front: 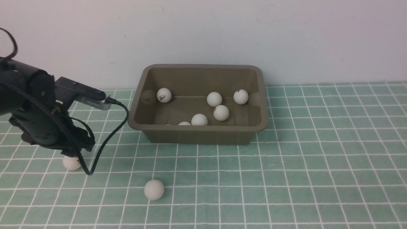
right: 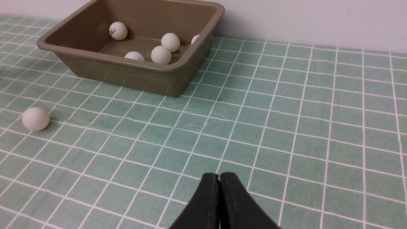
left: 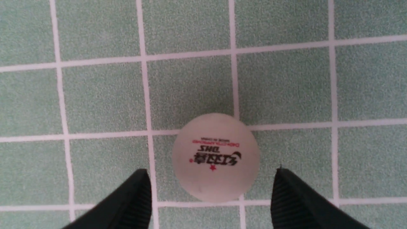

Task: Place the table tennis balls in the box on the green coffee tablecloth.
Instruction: 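Reach for and grasp a ping pong ball on the table beside the basket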

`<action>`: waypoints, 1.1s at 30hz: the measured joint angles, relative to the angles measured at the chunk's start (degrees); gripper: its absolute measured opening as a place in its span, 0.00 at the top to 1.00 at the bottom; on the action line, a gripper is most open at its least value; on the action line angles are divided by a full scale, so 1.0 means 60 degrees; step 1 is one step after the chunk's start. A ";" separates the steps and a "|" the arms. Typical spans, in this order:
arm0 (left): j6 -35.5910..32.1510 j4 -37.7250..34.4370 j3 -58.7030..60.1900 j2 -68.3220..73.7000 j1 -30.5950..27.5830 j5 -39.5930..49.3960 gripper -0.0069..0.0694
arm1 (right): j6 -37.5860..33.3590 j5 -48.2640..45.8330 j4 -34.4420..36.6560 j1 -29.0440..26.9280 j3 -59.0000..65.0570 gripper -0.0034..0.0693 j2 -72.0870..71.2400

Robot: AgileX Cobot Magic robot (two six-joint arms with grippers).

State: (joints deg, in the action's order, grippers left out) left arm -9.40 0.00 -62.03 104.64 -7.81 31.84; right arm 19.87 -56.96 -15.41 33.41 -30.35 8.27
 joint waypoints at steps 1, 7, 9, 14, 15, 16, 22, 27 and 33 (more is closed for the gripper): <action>0.0000 0.0000 -0.0042 0.0069 0.0000 -0.0042 0.32 | 0.0000 0.0000 0.0000 0.0000 0.0000 0.97 0.0000; -0.0005 0.0000 -0.0641 0.0675 0.0000 0.0119 0.32 | 0.0000 0.0064 0.0000 0.0000 0.0000 0.97 0.0000; -0.0005 0.0000 -0.0855 0.0881 0.0000 0.0202 0.32 | 0.0000 0.0120 0.0000 0.0000 0.0000 0.97 0.0000; -0.0005 -0.0130 -0.1451 0.1236 0.0000 0.0431 0.41 | 0.0000 0.0153 0.0000 0.0000 0.0000 0.97 0.0000; -0.0013 -0.0160 -0.1545 0.1302 0.0000 0.0451 0.45 | 0.0000 0.0165 0.0000 0.0000 0.0000 0.97 0.0000; -0.0013 -0.0186 -0.1620 0.1343 0.0000 0.0500 0.46 | 0.0000 0.0179 0.0000 0.0000 0.0000 0.97 0.0000; -0.0018 -0.0196 -0.1741 0.1416 0.0000 0.0622 0.46 | 0.0000 0.0198 0.0000 0.0000 0.0000 0.97 0.0000; -0.0024 -0.0196 -0.2014 0.1453 0.0000 0.1256 0.46 | 0.0000 0.0251 0.0000 0.0000 0.0000 0.97 0.0000; 0.0008 -0.0477 -0.3597 0.1152 0.0000 0.3230 0.46 | 0.0000 0.0303 -0.0070 0.0000 0.0000 0.97 0.0000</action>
State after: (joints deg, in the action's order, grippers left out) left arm -9.36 -2.86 -83.61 111.55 -7.81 51.22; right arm 19.87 -55.14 -15.83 33.41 -30.35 8.27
